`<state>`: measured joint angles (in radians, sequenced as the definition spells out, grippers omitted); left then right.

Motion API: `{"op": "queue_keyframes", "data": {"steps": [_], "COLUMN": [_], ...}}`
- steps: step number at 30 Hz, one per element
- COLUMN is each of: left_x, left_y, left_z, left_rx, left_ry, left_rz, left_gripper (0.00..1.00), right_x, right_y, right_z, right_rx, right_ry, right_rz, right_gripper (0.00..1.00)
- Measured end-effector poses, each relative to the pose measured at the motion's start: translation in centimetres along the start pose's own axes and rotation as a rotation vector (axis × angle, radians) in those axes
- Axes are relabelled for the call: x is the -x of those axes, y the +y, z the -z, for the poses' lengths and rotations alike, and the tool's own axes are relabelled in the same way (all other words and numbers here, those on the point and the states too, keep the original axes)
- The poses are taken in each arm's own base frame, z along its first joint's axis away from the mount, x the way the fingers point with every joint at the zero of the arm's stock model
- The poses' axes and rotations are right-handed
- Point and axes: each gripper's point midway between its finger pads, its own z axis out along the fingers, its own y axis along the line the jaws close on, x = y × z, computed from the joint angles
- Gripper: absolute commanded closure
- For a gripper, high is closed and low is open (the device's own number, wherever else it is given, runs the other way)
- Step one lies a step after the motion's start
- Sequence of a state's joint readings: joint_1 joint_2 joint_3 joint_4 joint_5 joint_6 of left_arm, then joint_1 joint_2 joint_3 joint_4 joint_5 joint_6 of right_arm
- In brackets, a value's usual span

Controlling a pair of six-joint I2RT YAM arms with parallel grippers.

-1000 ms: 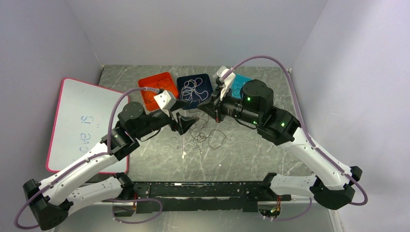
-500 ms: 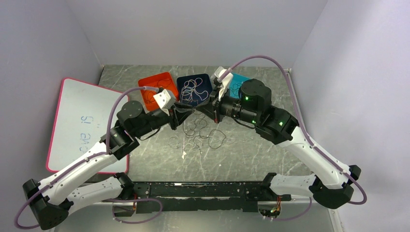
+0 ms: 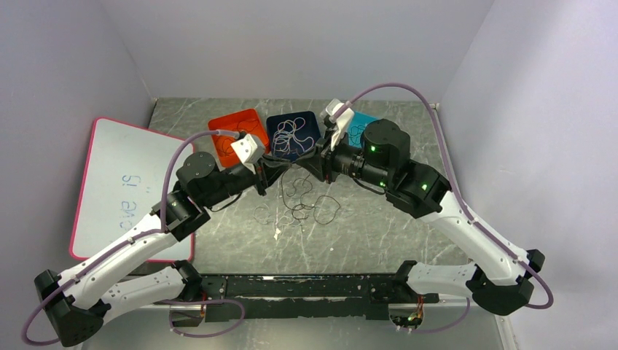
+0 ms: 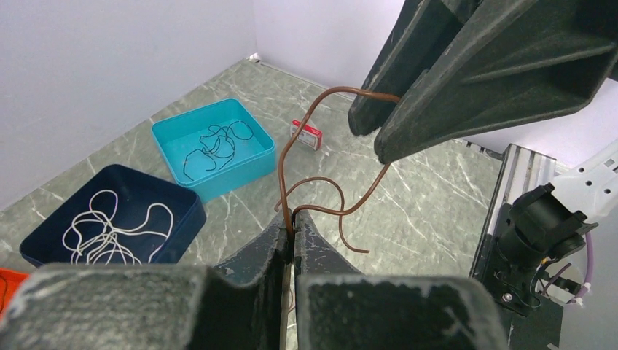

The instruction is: Untangle the cables

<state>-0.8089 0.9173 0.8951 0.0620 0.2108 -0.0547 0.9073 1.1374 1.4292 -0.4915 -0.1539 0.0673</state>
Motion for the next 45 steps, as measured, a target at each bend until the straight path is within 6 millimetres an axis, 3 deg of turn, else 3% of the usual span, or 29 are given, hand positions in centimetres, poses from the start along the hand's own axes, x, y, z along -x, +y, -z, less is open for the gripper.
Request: {"op": "queue_keyframes", "data": {"steps": [9, 17, 28, 37, 41, 45], "left_x": [-0.8, -3.6, -6.8, -7.6, -9.7, -12.2], "left_y": [1.7, 4.9, 19.4, 30.1, 34.0, 36.4], "left_z": [-0.4, -1.1, 0.5, 2.2, 3.3, 2.8], "left_rx": [0.095, 0.217, 0.568, 0.756, 0.815, 0.832], "left_ry": [0.022, 0.109, 0.203, 0.223, 0.251, 0.299], "left_rz": [0.033, 0.066, 0.17, 0.201, 0.225, 0.23], "left_gripper": [0.93, 0.93, 0.93, 0.93, 0.93, 0.93], "right_x": [1.9, 2.2, -0.2, -3.5, -3.7, -3.9], "right_y": [-1.2, -2.4, -3.4, -3.3, -3.3, -3.3], "right_z": [2.0, 3.6, 5.3, 4.8, 4.8, 4.9], "right_rx": [-0.09, -0.171, -0.243, -0.239, -0.24, -0.242], "right_ry": [-0.085, -0.133, -0.132, -0.077, -0.072, -0.066], "right_rz": [0.003, -0.003, -0.072, -0.132, -0.136, -0.136], "right_gripper": [0.46, 0.41, 0.41, 0.41, 0.41, 0.41]}}
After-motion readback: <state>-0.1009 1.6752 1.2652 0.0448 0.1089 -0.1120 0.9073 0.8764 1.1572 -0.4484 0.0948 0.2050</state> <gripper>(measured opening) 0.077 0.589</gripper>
